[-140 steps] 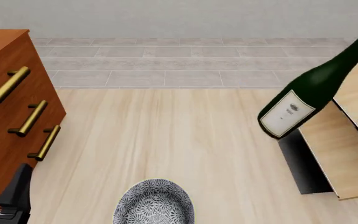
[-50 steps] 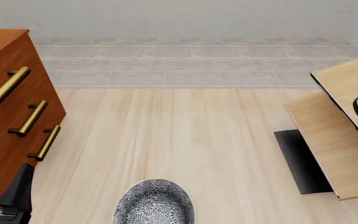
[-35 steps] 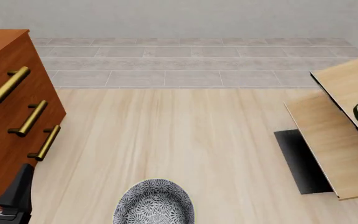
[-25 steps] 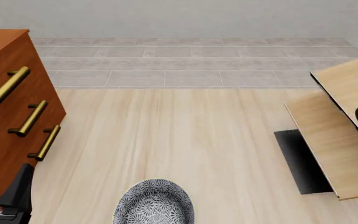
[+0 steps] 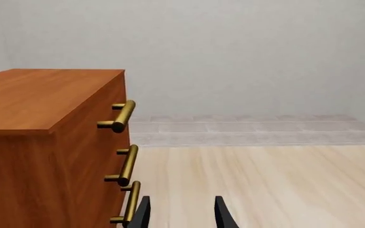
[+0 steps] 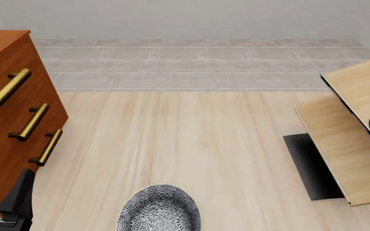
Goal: Put the wine bottle on the wine rack.
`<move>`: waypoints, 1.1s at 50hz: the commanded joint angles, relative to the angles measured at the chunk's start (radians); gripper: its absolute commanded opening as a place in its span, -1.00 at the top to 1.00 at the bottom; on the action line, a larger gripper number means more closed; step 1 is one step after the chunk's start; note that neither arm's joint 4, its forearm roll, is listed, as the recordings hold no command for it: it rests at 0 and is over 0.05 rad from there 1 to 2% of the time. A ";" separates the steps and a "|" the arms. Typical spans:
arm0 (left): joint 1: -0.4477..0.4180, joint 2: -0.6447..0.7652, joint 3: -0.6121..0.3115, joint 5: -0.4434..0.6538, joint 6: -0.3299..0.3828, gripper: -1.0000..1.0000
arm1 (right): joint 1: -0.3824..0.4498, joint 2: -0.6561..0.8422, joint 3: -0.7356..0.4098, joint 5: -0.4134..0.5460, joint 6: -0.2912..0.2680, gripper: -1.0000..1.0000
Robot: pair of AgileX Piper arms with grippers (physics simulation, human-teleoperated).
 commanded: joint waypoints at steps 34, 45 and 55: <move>0.007 0.000 0.000 0.008 0.008 -1.00 | -0.048 0.106 0.148 -0.177 0.002 1.00; 0.012 0.000 0.000 0.012 0.007 -1.00 | -0.067 0.157 0.178 -0.233 -0.011 1.00; 0.016 0.000 0.000 0.016 0.003 -1.00 | -0.086 0.199 0.192 -0.269 -0.024 1.00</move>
